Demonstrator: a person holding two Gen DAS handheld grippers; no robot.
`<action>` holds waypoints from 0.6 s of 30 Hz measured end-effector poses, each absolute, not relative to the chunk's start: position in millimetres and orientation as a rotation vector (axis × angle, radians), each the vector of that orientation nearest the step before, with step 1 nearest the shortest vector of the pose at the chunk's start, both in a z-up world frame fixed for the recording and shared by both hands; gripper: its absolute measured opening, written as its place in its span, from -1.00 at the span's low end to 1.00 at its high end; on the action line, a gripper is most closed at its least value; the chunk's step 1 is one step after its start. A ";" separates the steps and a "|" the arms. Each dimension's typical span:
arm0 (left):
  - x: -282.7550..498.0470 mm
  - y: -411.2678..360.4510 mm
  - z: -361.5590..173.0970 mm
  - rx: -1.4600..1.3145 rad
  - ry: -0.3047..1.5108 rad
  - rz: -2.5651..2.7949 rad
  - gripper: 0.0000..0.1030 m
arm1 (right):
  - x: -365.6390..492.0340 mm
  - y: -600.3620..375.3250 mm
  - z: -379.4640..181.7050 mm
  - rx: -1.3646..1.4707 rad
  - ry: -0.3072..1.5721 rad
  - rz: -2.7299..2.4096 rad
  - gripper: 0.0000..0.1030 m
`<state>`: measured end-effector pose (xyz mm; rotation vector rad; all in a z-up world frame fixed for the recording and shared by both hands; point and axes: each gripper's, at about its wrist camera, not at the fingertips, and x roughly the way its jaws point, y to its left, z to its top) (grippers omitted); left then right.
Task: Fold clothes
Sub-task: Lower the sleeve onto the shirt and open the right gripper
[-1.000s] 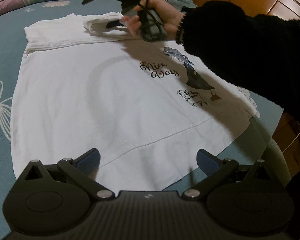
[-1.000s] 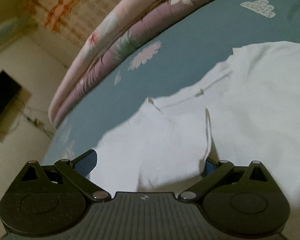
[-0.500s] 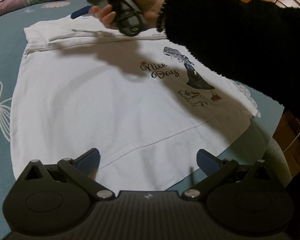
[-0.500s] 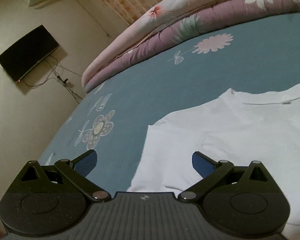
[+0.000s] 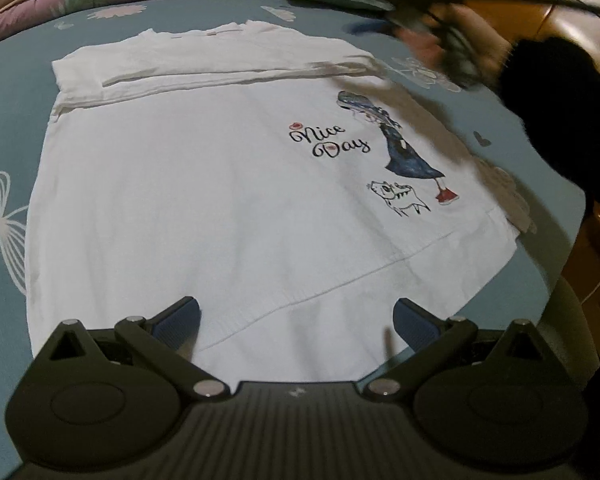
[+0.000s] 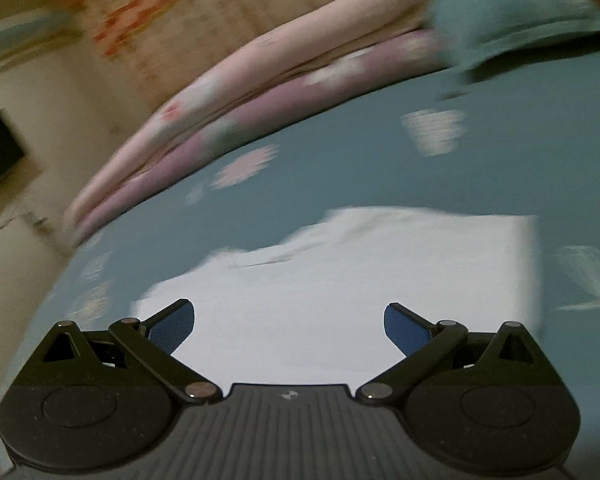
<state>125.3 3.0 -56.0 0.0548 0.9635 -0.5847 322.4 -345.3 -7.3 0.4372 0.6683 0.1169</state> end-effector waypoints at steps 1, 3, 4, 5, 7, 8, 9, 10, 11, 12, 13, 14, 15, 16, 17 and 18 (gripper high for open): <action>126.2 2.0 -56.0 0.058 0.965 -0.579 0.99 | 311.6 -353.9 -8.8 0.375 0.656 0.055 1.00; 128.0 -0.1 -56.2 0.068 0.968 -0.571 0.99 | 291.5 -365.5 -15.5 0.247 0.644 -0.057 1.00; 128.9 -1.2 -56.4 0.074 0.970 -0.568 0.99 | 285.3 -368.9 -20.9 0.202 0.657 -0.081 1.00; 129.8 -2.2 -56.6 0.080 0.972 -0.565 0.99 | 279.3 -372.0 -26.5 0.158 0.671 -0.103 1.00; 131.7 -4.5 -56.9 0.092 0.975 -0.560 0.99 | 270.8 -374.6 -39.2 0.062 0.705 -0.149 1.00; 132.8 -6.2 -56.8 0.097 0.977 -0.556 0.99 | 273.1 -369.7 -45.8 0.013 0.719 -0.155 1.00; 133.8 -7.9 -56.7 0.102 0.979 -0.552 0.99 | 275.9 -364.4 -52.4 -0.035 0.731 -0.159 1.00; 134.8 -9.7 -56.5 0.106 0.981 -0.548 0.99 | 278.7 -359.1 -58.9 -0.083 0.743 -0.163 1.00; 135.7 -11.0 -56.2 0.107 0.983 -0.543 0.99 | 280.0 -354.9 -64.3 -0.132 0.736 -0.181 1.00; 136.2 -11.9 -55.7 0.108 0.985 -0.538 0.99 | 285.4 -346.4 -67.1 -0.169 0.722 -0.203 1.00; 136.7 -12.8 -55.3 0.109 0.987 -0.535 0.99 | 286.8 -343.6 -69.1 -0.181 0.706 -0.233 1.00; 136.6 -13.6 -55.3 0.113 0.989 -0.533 0.99 | 287.8 -341.4 -71.1 -0.190 0.690 -0.265 1.00; 136.4 -14.1 -55.1 0.115 0.990 -0.531 0.99 | 288.7 -339.2 -73.0 -0.200 0.675 -0.296 1.00; 136.2 -14.5 -55.0 0.118 0.991 -0.529 0.99 | 289.7 -337.0 -74.9 -0.209 0.659 -0.328 1.00; 136.1 -14.9 -54.8 0.121 0.992 -0.527 0.99 | 288.2 -339.6 -76.2 -0.192 0.661 -0.349 1.00; 136.0 -15.1 -54.7 0.122 0.993 -0.526 0.99 | 286.4 -342.7 -77.5 -0.172 0.665 -0.369 1.00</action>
